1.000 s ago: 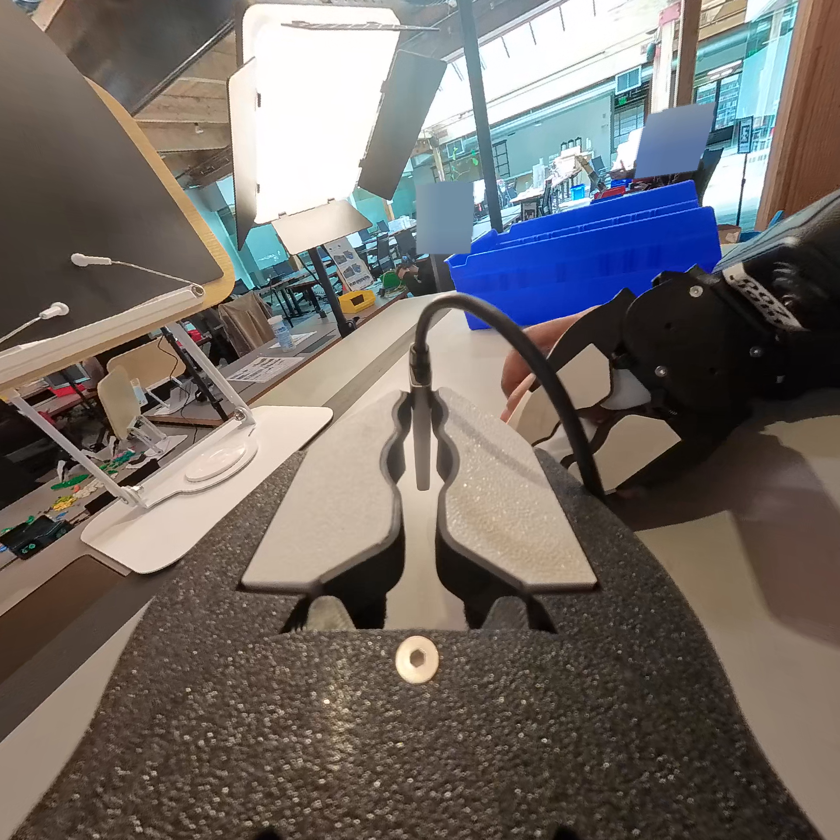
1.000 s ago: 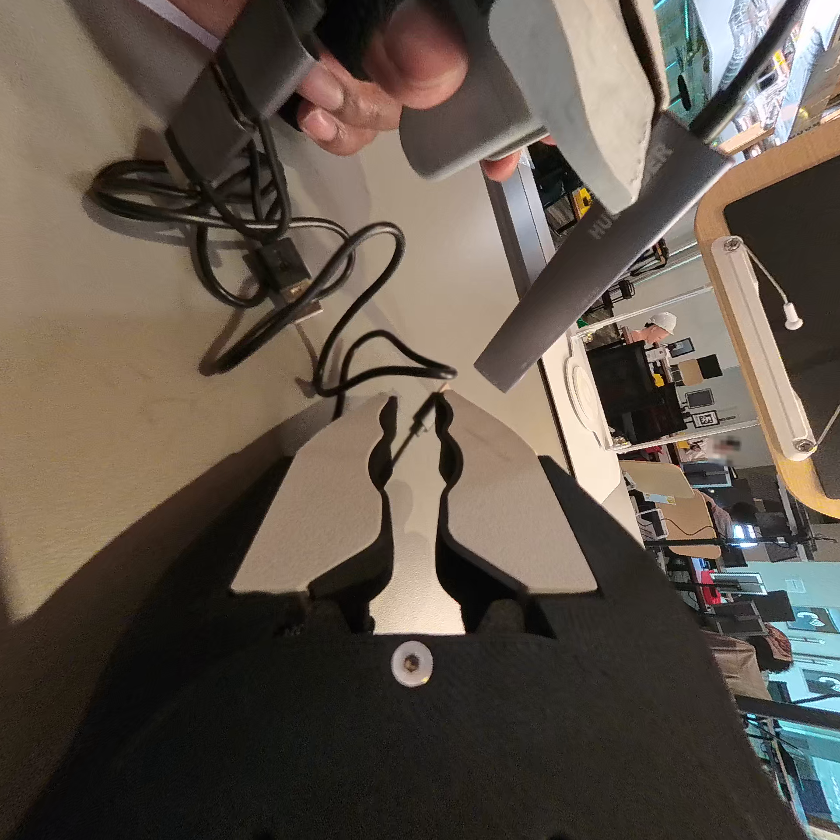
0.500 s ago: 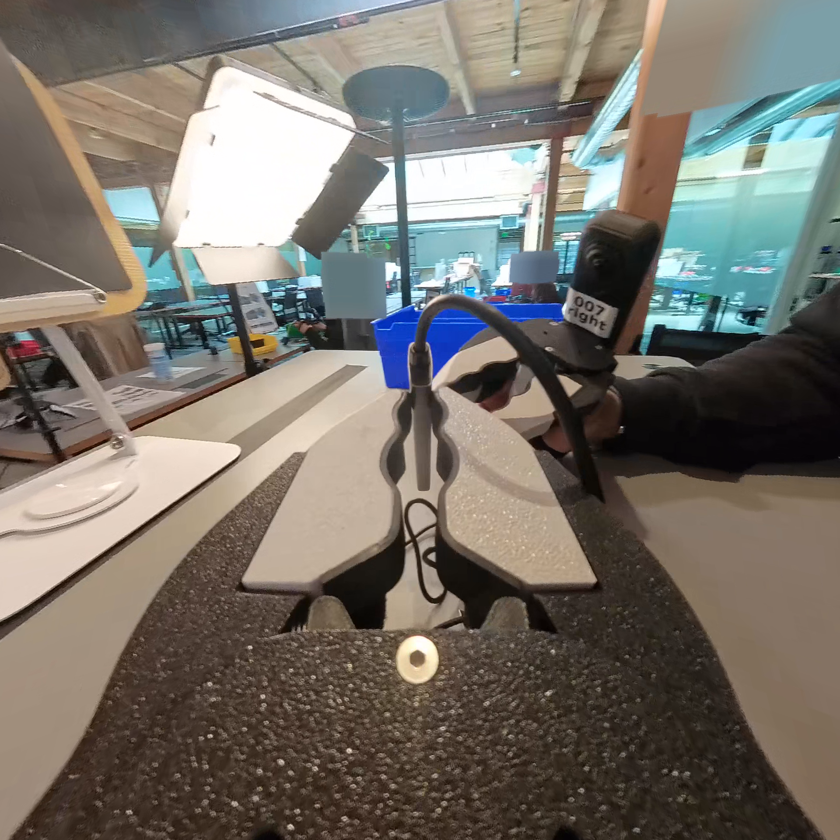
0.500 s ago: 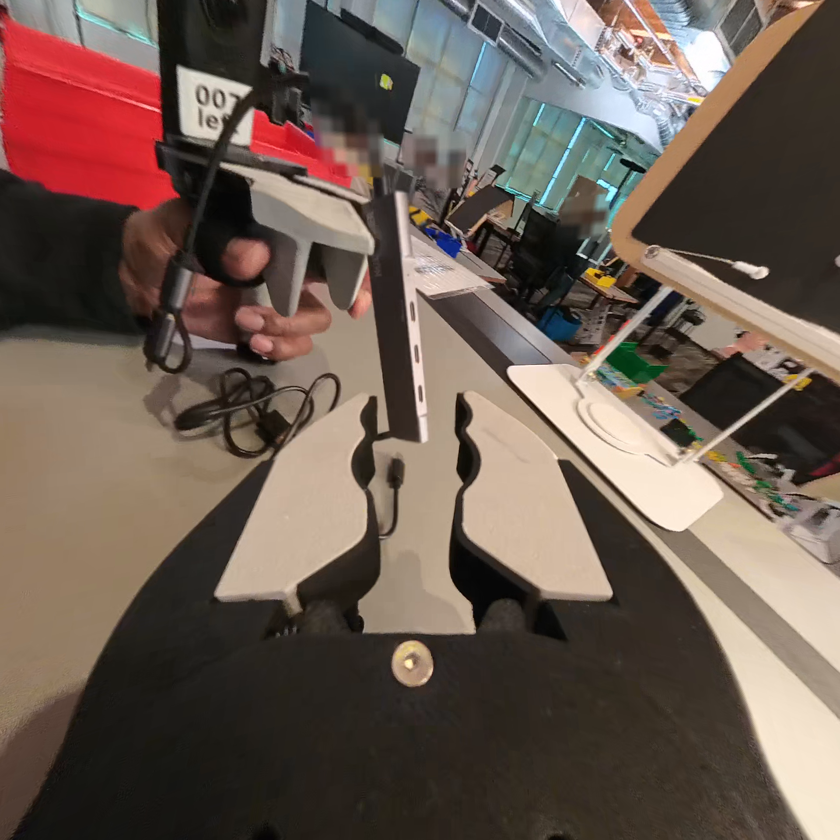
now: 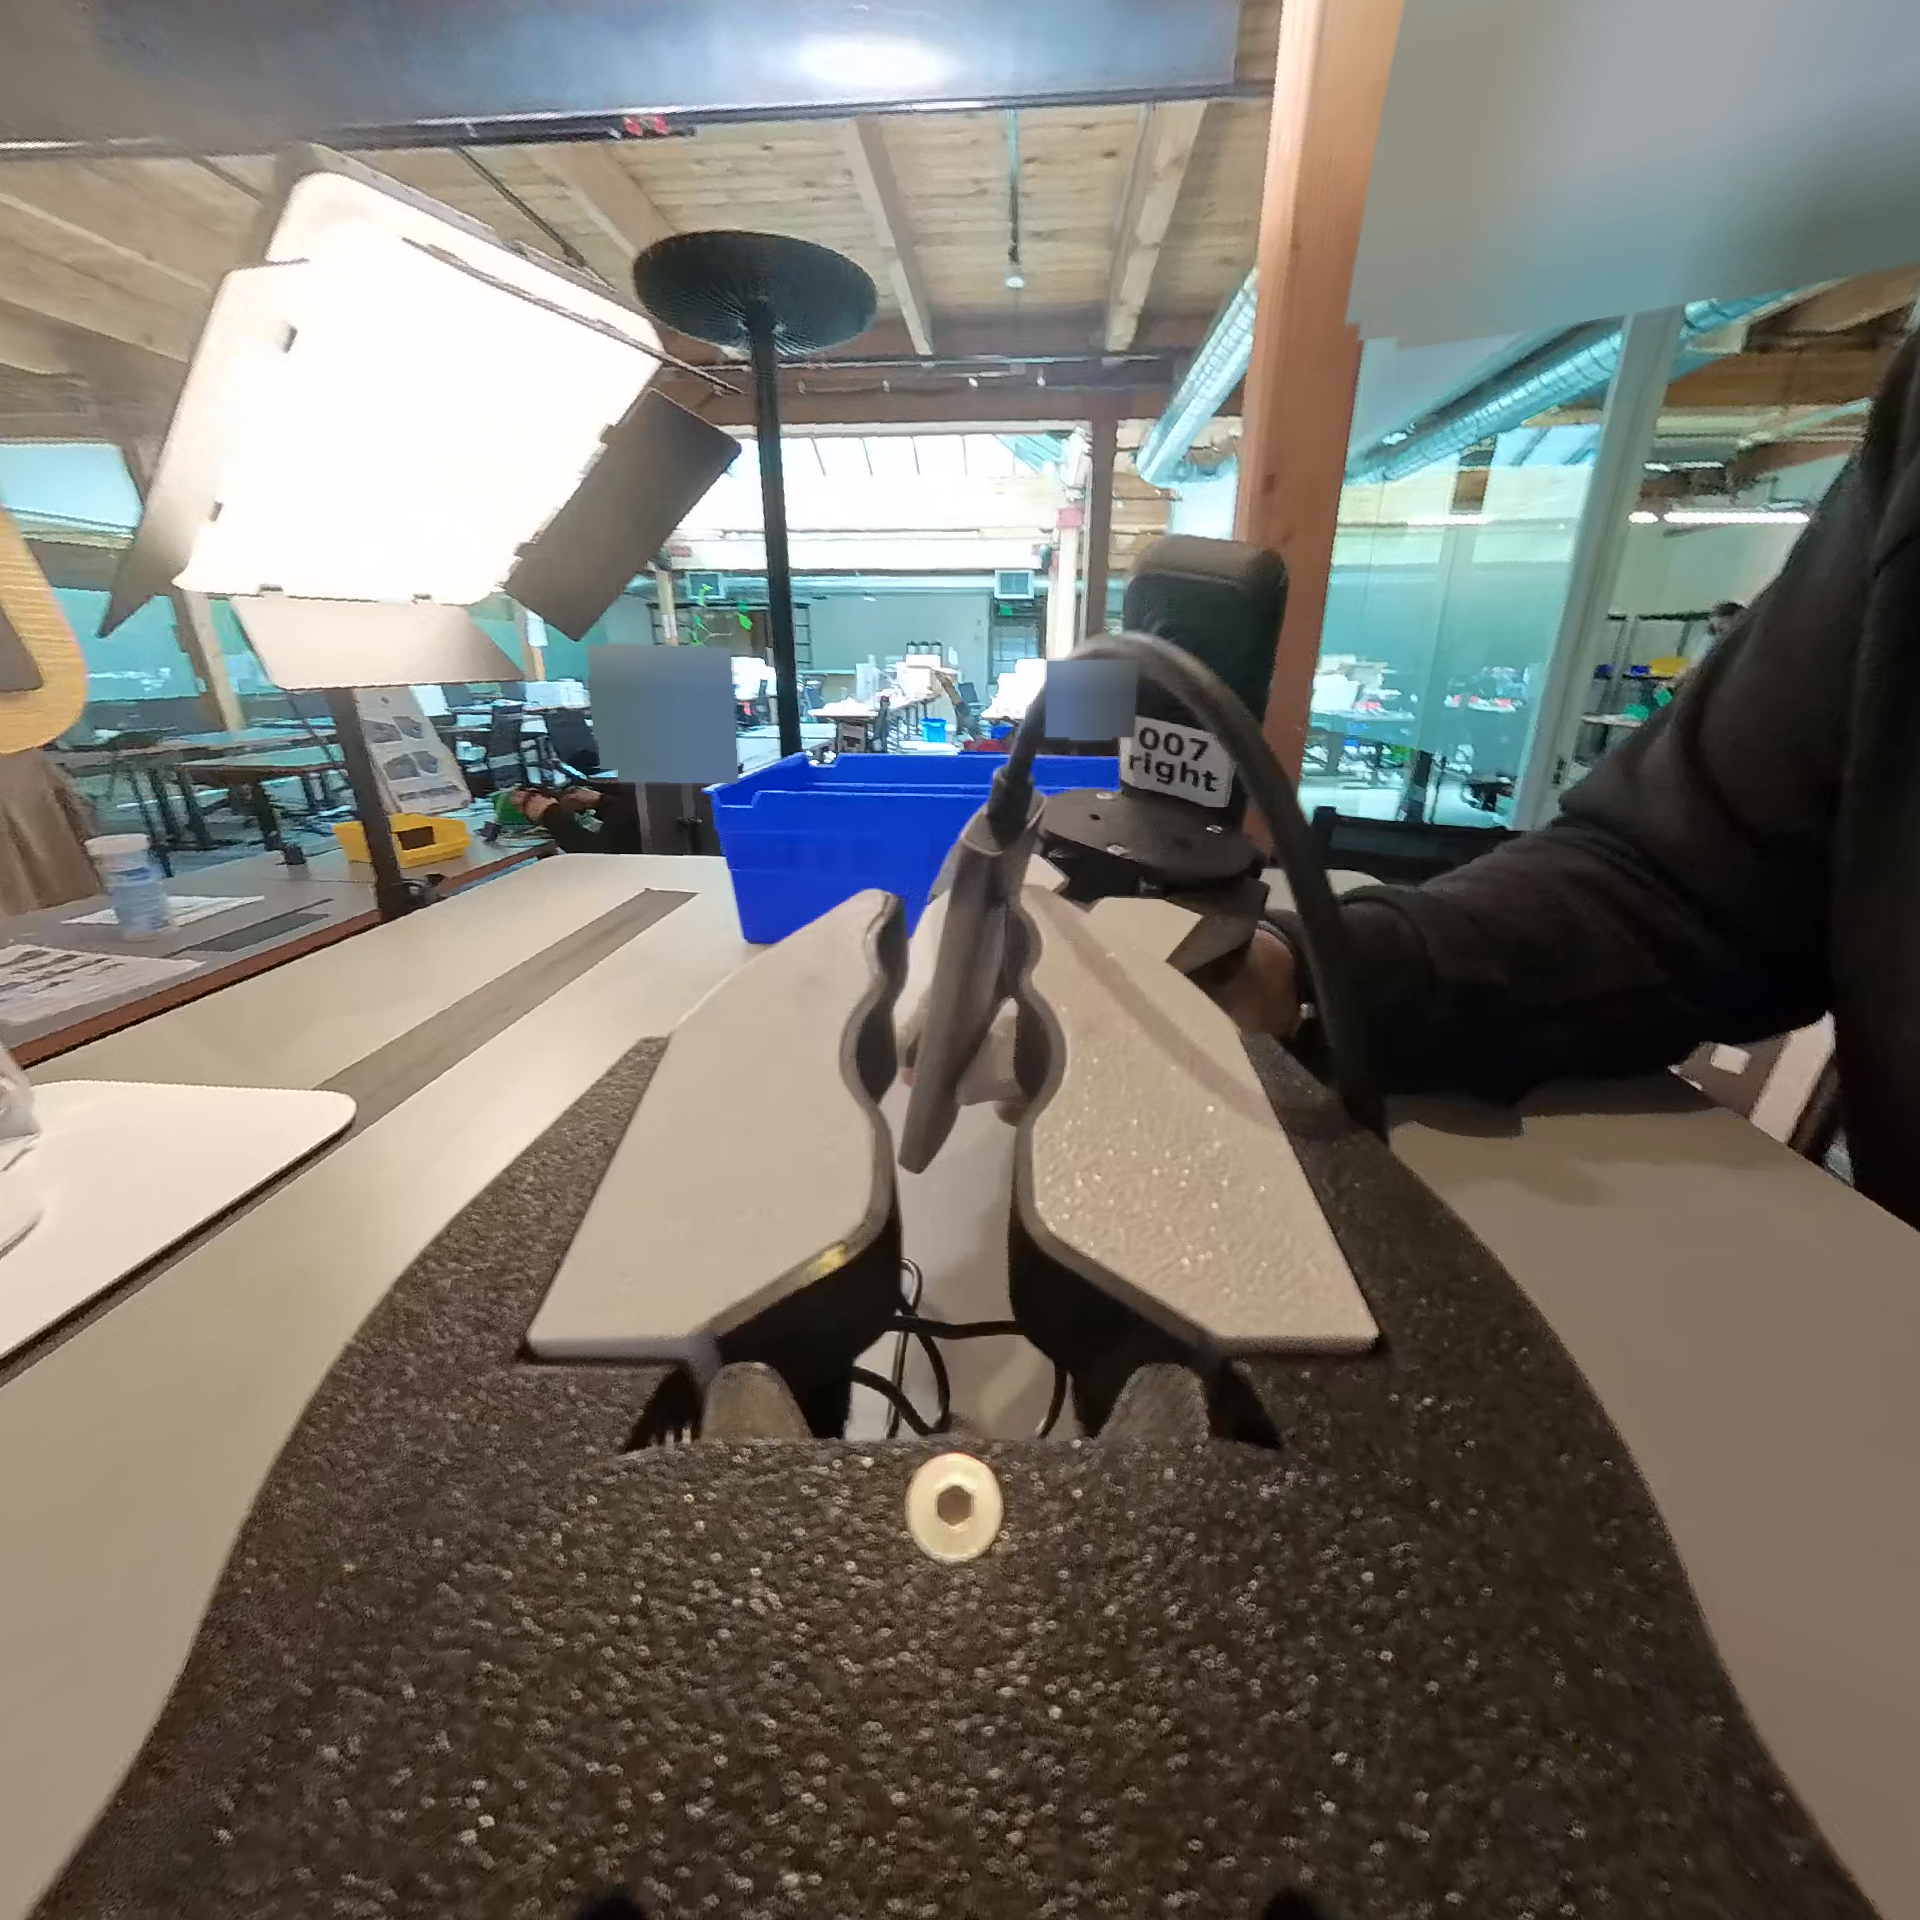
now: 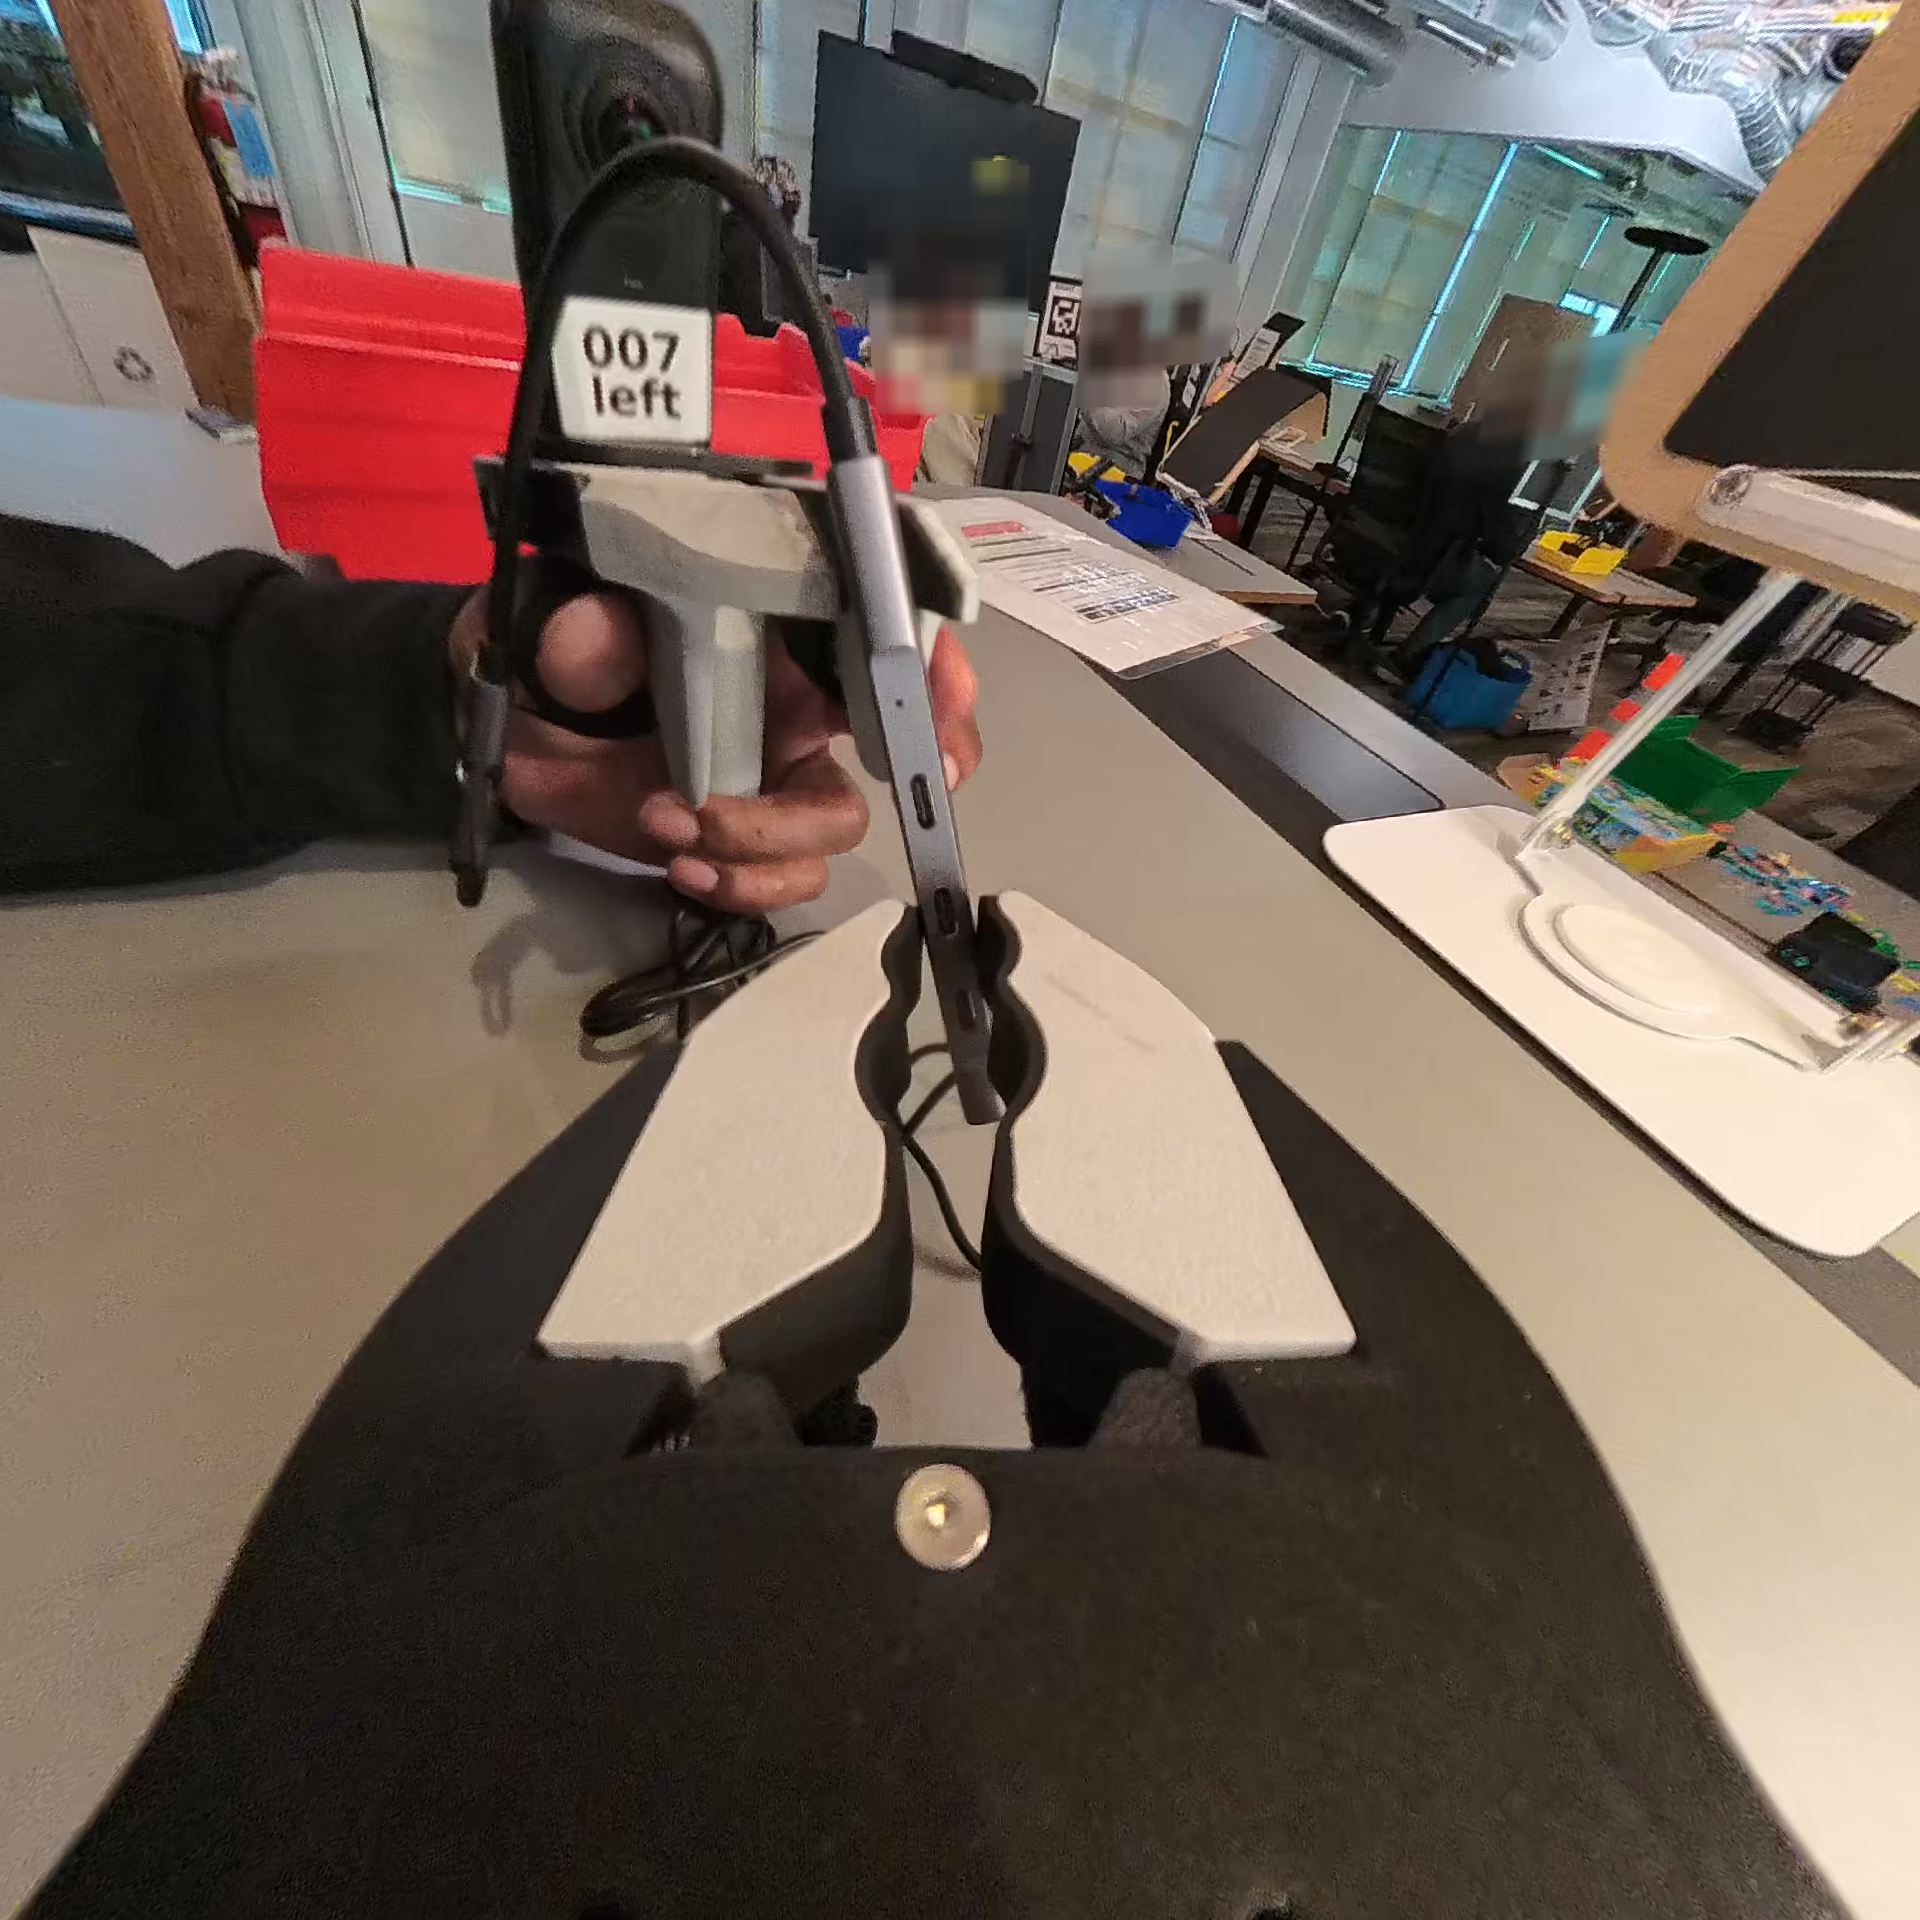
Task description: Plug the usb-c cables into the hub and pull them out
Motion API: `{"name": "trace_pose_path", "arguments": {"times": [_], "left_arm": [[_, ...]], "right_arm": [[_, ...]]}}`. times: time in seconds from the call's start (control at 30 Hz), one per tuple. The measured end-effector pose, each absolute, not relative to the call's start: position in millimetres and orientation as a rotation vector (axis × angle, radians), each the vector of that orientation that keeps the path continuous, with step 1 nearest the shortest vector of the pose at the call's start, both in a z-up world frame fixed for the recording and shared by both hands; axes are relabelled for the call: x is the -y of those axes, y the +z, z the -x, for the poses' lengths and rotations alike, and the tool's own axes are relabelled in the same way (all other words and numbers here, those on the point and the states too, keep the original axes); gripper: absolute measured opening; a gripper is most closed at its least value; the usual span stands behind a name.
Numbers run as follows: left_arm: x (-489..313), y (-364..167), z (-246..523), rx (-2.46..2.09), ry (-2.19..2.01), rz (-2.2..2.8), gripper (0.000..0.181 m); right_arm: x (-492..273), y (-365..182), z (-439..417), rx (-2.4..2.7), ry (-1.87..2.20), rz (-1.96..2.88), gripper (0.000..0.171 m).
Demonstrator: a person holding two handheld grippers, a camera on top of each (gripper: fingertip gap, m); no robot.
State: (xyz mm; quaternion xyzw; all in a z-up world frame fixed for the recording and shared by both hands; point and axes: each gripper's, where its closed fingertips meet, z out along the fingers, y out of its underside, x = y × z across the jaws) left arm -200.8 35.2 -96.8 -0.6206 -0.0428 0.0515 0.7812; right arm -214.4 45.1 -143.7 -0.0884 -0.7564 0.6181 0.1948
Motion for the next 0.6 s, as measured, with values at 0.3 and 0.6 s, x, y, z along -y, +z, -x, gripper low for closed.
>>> {"name": "trace_pose_path", "arguments": {"times": [0.3, 0.6], "left_arm": [[-22.6, -93.2, 221.8, 0.227, 0.112, 1.273, 0.021], [-24.5, -96.1, 224.6, 0.253, 0.083, 1.291, 0.02]], "right_arm": [[-51.7, -114.0, 212.9, 2.039, 2.294, 0.559, 0.009], [-75.3, -93.2, 230.8, 1.725, 2.78, 0.922, 0.009]]}}
